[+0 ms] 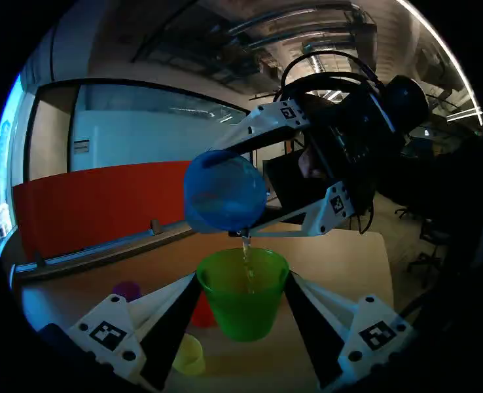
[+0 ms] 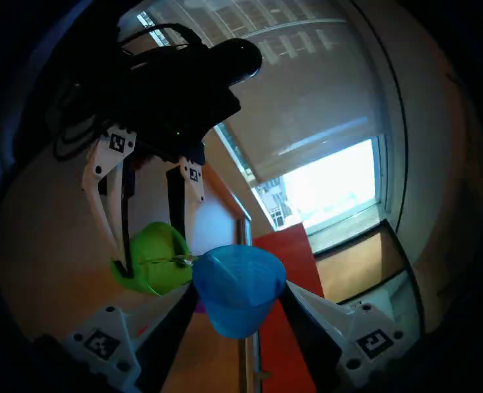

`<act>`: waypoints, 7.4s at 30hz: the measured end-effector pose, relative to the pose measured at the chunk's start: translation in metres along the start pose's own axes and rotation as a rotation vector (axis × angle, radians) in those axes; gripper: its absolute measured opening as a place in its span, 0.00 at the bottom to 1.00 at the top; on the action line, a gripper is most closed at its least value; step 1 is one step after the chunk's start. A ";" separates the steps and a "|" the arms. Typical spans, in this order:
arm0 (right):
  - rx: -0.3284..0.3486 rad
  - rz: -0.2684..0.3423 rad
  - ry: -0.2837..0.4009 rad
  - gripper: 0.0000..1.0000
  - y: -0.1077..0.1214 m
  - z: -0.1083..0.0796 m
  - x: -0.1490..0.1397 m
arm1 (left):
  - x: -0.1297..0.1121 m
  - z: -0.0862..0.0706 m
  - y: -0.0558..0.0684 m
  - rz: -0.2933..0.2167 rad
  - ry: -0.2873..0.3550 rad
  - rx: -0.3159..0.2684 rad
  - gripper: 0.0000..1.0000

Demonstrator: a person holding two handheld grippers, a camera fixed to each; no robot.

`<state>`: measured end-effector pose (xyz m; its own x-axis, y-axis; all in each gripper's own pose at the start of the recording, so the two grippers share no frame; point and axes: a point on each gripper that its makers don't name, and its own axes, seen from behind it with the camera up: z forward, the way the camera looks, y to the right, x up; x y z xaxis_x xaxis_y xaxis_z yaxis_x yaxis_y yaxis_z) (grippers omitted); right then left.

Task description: Pour water

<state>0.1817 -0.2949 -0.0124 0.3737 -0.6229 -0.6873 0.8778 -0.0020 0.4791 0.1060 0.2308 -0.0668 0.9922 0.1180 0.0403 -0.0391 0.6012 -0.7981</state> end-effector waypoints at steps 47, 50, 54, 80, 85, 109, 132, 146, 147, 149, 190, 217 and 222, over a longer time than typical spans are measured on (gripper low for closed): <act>-0.043 -0.106 -0.017 0.89 0.008 -0.003 -0.001 | 0.003 0.000 0.005 0.011 -0.001 -0.002 0.87; -0.044 -0.111 -0.016 0.89 0.010 -0.004 0.000 | 0.004 0.001 0.006 0.012 -0.001 -0.004 0.87; -0.048 -0.122 -0.019 0.89 0.012 -0.005 -0.001 | 0.004 0.001 0.007 0.012 0.000 -0.005 0.87; -0.059 -0.196 -0.038 0.89 0.016 -0.005 -0.009 | -0.001 0.007 0.009 0.017 -0.013 -0.010 0.87; -0.065 -0.208 -0.041 0.89 0.018 -0.005 -0.009 | -0.002 0.007 0.007 0.015 -0.013 -0.009 0.87; -0.076 -0.281 -0.048 0.89 0.021 -0.003 -0.007 | -0.001 0.004 0.007 0.013 -0.008 -0.007 0.87; -0.077 -0.359 -0.059 0.89 0.014 -0.003 -0.006 | -0.002 0.006 0.005 0.008 -0.004 -0.004 0.87; -0.086 -0.408 -0.067 0.89 0.015 -0.007 -0.001 | 0.002 0.007 0.005 0.012 -0.004 -0.002 0.87; -0.086 -0.411 -0.068 0.89 0.015 -0.007 -0.001 | 0.002 0.008 0.005 0.012 -0.004 -0.002 0.87; -0.086 -0.421 -0.070 0.89 0.015 -0.008 -0.001 | 0.003 0.008 0.006 0.013 -0.003 -0.004 0.87; -0.123 -0.171 -0.031 0.89 0.011 -0.015 -0.003 | -0.005 0.005 0.005 0.018 -0.027 -0.001 0.87; -0.167 0.772 -0.008 0.89 -0.029 -0.035 -0.035 | -0.017 -0.004 -0.001 0.017 -0.073 0.012 0.87; -0.125 0.905 -0.026 0.89 -0.048 -0.037 -0.042 | -0.023 -0.007 -0.001 0.026 -0.096 0.013 0.87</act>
<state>0.1355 -0.2394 -0.0268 0.9295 -0.3631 -0.0645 0.2796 0.5797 0.7654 0.0843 0.2221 -0.0705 0.9750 0.2083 0.0773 -0.0670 0.6072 -0.7917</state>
